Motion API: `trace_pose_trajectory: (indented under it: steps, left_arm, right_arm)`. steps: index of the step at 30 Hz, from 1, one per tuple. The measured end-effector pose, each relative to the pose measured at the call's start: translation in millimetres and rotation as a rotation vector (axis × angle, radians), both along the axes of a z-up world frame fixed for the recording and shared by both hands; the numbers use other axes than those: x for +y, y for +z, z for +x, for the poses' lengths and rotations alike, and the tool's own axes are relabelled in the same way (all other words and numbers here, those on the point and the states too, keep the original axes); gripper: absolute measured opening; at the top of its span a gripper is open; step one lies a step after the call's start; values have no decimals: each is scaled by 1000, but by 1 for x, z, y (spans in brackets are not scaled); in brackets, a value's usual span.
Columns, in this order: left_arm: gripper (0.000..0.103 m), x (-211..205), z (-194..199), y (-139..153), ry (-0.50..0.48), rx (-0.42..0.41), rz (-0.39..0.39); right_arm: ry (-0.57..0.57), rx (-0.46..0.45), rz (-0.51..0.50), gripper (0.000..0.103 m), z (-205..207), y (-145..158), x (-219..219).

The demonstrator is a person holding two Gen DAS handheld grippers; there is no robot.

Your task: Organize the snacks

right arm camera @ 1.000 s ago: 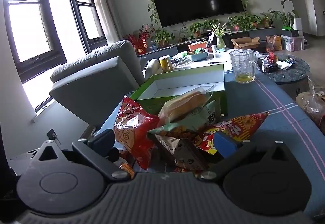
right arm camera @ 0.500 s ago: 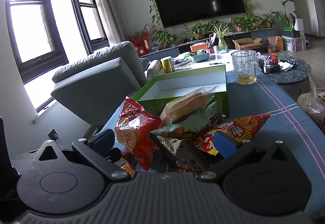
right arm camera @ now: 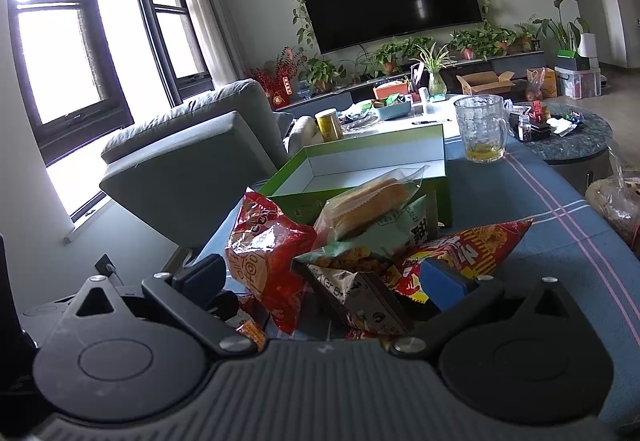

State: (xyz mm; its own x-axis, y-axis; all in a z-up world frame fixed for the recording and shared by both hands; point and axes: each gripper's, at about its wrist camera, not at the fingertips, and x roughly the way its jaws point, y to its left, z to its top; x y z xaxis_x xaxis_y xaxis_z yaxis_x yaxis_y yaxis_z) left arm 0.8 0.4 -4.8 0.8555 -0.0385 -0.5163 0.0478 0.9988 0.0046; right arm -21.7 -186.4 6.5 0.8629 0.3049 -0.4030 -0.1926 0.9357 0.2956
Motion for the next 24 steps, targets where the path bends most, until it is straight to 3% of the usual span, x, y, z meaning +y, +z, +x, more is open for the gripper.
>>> trace_pose_trajectory:
  steps: [24]
  left_arm:
    - [94, 3, 0, -2, 6, 12, -15]
  right_arm:
    - [-1, 7, -2, 102, 0, -3, 1]
